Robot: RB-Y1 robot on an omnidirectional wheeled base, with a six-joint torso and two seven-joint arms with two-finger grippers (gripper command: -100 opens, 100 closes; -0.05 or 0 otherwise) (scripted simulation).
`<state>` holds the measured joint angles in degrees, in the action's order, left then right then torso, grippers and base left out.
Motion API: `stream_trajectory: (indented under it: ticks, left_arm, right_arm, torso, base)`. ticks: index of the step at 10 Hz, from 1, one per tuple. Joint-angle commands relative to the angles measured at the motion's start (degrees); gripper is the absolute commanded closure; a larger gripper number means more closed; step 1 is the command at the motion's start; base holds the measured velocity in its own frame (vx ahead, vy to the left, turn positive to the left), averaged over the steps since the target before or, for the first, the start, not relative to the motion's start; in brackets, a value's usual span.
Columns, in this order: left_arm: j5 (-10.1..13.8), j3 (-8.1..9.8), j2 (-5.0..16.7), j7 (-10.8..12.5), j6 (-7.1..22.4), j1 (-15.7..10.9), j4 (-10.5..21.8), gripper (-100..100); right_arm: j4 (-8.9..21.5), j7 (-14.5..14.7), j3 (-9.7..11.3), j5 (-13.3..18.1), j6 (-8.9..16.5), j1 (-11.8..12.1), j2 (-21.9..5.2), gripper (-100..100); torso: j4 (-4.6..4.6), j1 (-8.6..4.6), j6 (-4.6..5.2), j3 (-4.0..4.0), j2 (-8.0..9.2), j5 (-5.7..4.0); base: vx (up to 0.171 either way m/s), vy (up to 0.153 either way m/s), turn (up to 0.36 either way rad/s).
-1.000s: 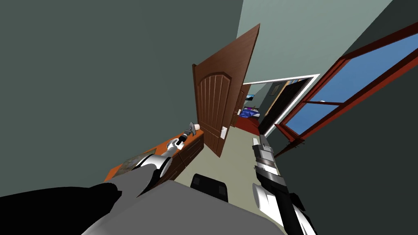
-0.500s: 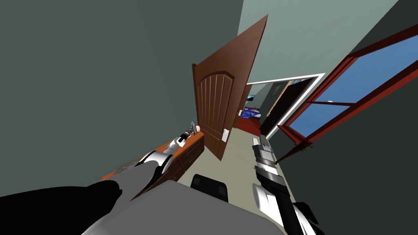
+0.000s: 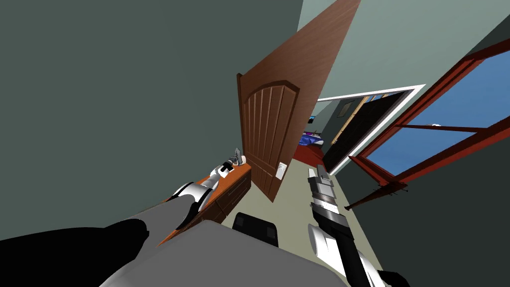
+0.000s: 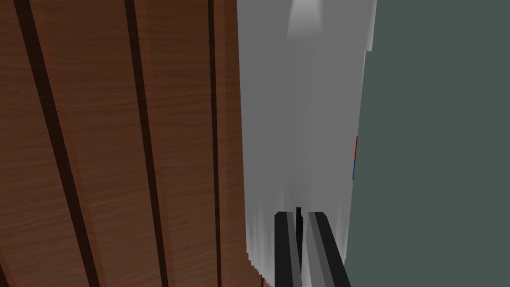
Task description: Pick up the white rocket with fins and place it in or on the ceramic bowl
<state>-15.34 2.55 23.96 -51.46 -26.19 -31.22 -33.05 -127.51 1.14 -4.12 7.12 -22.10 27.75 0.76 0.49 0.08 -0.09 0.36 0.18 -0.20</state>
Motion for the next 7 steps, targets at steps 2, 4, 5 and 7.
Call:
stream_trajectory:
  ticks: [2,4,5,7]
  left_arm:
    - [-0.28,-2.12,-0.07,1.44,3.0,-0.51,-1.33,100]
    - [-0.52,-4.11,-0.13,2.52,5.38,-1.09,-2.25,100]
    - [-0.58,-4.63,-0.15,2.77,5.97,-1.23,-2.49,100]
    - [-0.53,-4.2,-0.19,2.55,5.64,-1.06,-2.39,-100]
  right_arm:
    - [0.0,0.0,0.0,0.0,0.0,0.0,0.0,0]
    - [0.0,0.0,0.0,0.0,0.0,0.0,0.0,0]
    - [0.0,0.0,0.0,0.0,0.0,0.0,0.0,0]
    - [0.0,0.0,0.01,0.0,0.0,-0.02,0.01,0]
  torso:
    - [0.03,-0.01,-0.01,0.06,0.11,-0.01]
    - [0.11,-0.1,-0.01,0.17,0.23,-0.06]
    - [0.14,-0.02,-0.02,0.16,0.17,-0.08]
    - [0.2,-0.26,0.0,0.35,0.54,-0.12]
  base:
    - [0.133,0.096,0.046]
    - [0.15,0.095,0.065]
    - [0.154,0.105,0.044]
    - [0.039,0.026,0.001]
